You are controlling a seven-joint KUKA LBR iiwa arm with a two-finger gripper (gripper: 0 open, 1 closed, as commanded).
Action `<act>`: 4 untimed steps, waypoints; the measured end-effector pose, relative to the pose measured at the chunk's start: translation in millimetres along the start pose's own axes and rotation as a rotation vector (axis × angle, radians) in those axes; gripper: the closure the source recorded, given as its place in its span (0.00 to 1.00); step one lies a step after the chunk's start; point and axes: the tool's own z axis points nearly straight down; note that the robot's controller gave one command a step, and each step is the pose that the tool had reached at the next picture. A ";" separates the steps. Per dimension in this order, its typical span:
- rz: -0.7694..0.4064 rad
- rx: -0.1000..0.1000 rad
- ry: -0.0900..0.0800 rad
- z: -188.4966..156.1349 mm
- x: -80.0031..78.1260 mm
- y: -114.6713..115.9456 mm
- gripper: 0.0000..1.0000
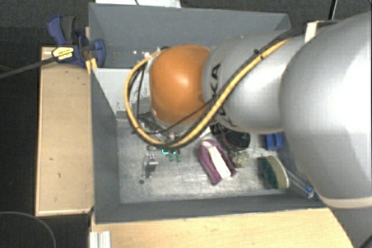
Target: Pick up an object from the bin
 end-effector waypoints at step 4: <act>0.184 -0.006 -0.012 68.5 -15.4 -198.5 0.00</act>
Offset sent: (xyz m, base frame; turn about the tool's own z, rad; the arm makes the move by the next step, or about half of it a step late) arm -0.0166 -0.0709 0.0016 -0.1410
